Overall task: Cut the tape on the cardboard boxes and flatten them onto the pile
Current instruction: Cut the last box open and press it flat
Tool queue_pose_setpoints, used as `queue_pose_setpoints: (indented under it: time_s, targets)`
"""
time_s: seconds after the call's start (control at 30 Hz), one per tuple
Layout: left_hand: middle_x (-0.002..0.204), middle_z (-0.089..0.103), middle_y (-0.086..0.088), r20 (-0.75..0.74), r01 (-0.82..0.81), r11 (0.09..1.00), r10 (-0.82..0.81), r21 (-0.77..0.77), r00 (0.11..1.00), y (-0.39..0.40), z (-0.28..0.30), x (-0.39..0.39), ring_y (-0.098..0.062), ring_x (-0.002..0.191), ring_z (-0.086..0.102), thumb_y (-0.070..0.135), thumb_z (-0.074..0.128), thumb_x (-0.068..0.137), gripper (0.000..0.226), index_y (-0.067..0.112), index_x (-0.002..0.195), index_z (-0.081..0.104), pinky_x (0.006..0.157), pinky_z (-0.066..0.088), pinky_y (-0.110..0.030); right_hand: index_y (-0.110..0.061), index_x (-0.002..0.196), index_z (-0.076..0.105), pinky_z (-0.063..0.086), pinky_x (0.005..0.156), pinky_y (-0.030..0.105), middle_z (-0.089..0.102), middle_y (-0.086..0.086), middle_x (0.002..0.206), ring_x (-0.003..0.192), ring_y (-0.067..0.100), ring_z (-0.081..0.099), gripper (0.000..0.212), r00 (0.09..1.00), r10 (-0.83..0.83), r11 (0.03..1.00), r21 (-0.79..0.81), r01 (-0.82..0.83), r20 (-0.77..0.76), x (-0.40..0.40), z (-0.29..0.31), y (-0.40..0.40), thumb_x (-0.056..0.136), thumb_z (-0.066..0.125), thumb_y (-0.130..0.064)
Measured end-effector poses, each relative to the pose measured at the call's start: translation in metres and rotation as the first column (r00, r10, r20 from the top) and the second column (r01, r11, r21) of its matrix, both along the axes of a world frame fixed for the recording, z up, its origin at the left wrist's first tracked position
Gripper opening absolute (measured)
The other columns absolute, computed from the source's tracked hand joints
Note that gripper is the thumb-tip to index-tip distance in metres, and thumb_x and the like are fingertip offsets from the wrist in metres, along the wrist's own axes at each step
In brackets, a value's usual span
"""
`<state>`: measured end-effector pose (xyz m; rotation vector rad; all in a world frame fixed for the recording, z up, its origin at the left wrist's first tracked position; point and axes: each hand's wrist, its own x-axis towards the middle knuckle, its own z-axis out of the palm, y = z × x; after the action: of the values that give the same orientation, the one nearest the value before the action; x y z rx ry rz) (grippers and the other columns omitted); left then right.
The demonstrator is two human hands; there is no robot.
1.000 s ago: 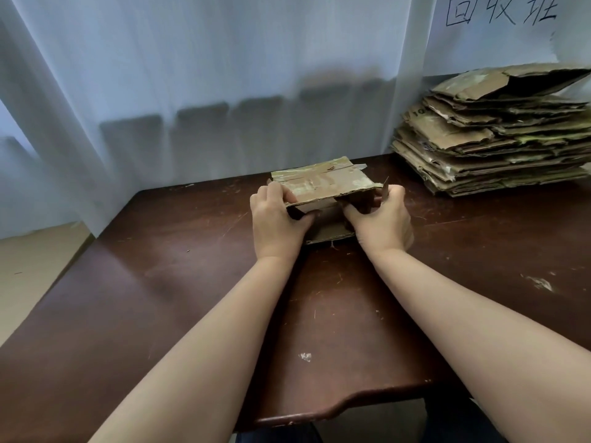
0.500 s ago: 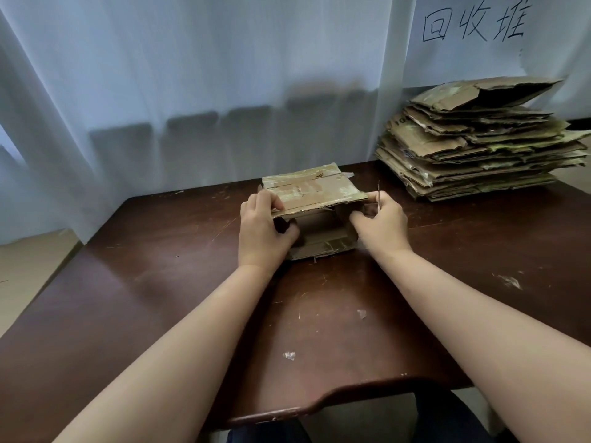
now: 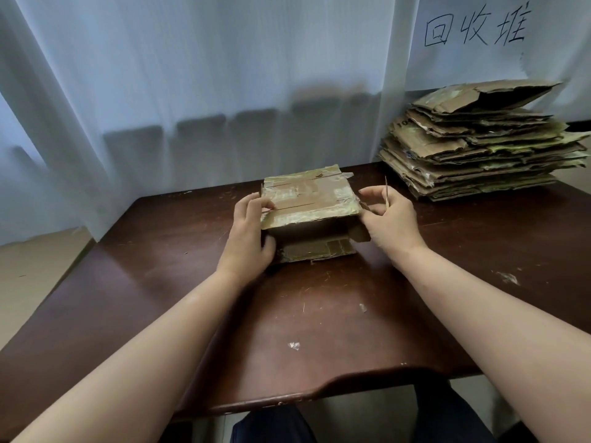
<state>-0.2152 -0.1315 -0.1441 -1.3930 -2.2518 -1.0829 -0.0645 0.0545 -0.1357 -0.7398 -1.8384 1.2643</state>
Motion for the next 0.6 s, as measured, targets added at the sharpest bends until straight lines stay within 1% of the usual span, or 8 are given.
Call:
queue_pose_setpoints:
  time_s: [0.1, 0.17, 0.23, 0.3, 0.37, 0.47, 0.53, 0.6]
  targets:
    - [0.133, 0.05, -0.008, 0.117, -0.038, 0.999, 0.036, 0.018, 0.992, -0.004, 0.001, 0.0, -0.023, 0.123, 0.046, -0.01, 0.05, 0.078, 0.059, 0.009, 0.133, 0.043, 0.098, 0.032, -0.015, -0.034, 0.085, 0.06, 0.056, 0.082, 0.048, 0.072, -0.001, 0.077, 0.083, 0.019, 0.07, 0.024, 0.999, 0.036, 0.999, 0.007, -0.035, -0.041, 0.003, 0.004, -0.003, 0.076, 0.078, -0.02]
    - [0.131, 0.055, -0.008, 0.144, -0.077, 0.997, 0.075, 0.007, 0.987, -0.004, 0.005, -0.001, -0.024, 0.119, 0.05, -0.009, 0.049, 0.08, 0.059, 0.01, 0.135, 0.043, 0.096, 0.033, -0.017, -0.032, 0.083, 0.062, 0.056, 0.08, 0.047, 0.071, 0.0, 0.074, 0.079, 0.02, 0.07, 0.022, 0.996, 0.056, 0.998, 0.028, -0.055, -0.063, 0.004, 0.008, -0.004, 0.074, 0.08, -0.022]
    - [0.129, 0.058, -0.01, 0.144, -0.099, 0.995, 0.1, -0.011, 0.984, -0.004, 0.012, -0.005, -0.027, 0.117, 0.052, -0.01, 0.047, 0.08, 0.058, 0.009, 0.134, 0.047, 0.093, 0.032, -0.014, -0.03, 0.081, 0.064, 0.057, 0.08, 0.045, 0.07, 0.001, 0.071, 0.077, 0.02, 0.07, 0.019, 0.993, 0.086, 0.996, 0.035, -0.083, -0.08, 0.005, 0.011, -0.005, 0.074, 0.08, -0.023]
    - [0.127, 0.059, -0.011, 0.147, -0.105, 0.993, 0.111, -0.047, 0.983, -0.004, 0.02, -0.007, -0.027, 0.116, 0.053, -0.009, 0.047, 0.08, 0.057, 0.01, 0.134, 0.048, 0.092, 0.033, -0.015, -0.027, 0.08, 0.067, 0.056, 0.082, 0.042, 0.071, 0.002, 0.074, 0.079, 0.02, 0.07, 0.012, 0.99, 0.111, 0.993, 0.043, -0.107, -0.087, 0.005, 0.012, -0.005, 0.075, 0.078, -0.026]
    - [0.127, 0.059, -0.012, 0.145, -0.099, 0.991, 0.111, -0.088, 0.983, -0.005, 0.025, -0.009, -0.028, 0.116, 0.053, -0.007, 0.047, 0.082, 0.056, 0.011, 0.134, 0.048, 0.092, 0.034, -0.017, -0.024, 0.079, 0.07, 0.053, 0.081, 0.038, 0.072, 0.001, 0.075, 0.079, 0.017, 0.068, 0.003, 0.988, 0.111, 0.994, 0.006, -0.111, -0.104, 0.007, 0.013, -0.004, 0.078, 0.069, -0.027]
    - [0.128, 0.058, -0.013, 0.108, -0.058, 0.986, 0.075, -0.156, 0.991, -0.011, 0.025, -0.006, -0.029, 0.117, 0.053, -0.007, 0.048, 0.082, 0.058, 0.011, 0.137, 0.046, 0.093, 0.036, -0.02, -0.022, 0.075, 0.07, 0.047, 0.078, 0.038, 0.073, -0.001, 0.072, 0.078, 0.014, 0.064, 0.019, 0.992, 0.046, 0.992, -0.109, -0.059, -0.12, 0.01, 0.015, -0.001, 0.076, 0.055, -0.033]
    - [0.132, 0.057, -0.012, 0.091, -0.022, 0.977, 0.043, -0.213, 0.995, -0.015, 0.022, -0.003, -0.03, 0.121, 0.052, -0.007, 0.049, 0.081, 0.06, 0.01, 0.139, 0.044, 0.096, 0.037, -0.023, -0.023, 0.075, 0.07, 0.05, 0.084, 0.044, 0.074, -0.004, 0.076, 0.085, 0.016, 0.067, 0.021, 0.995, 0.028, 0.995, -0.097, -0.037, -0.093, 0.011, 0.017, 0.001, 0.074, 0.057, -0.04]
    - [0.139, 0.053, -0.011, 0.054, 0.016, 0.962, -0.001, -0.271, 0.999, -0.018, 0.019, -0.001, -0.03, 0.128, 0.049, -0.004, 0.05, 0.079, 0.063, 0.011, 0.14, 0.043, 0.104, 0.038, -0.028, -0.027, 0.079, 0.071, 0.053, 0.086, 0.042, 0.072, -0.004, 0.078, 0.083, 0.015, 0.066, 0.018, 0.999, 0.042, 0.999, -0.028, -0.042, -0.022, 0.012, 0.016, 0.003, 0.076, 0.065, -0.044]
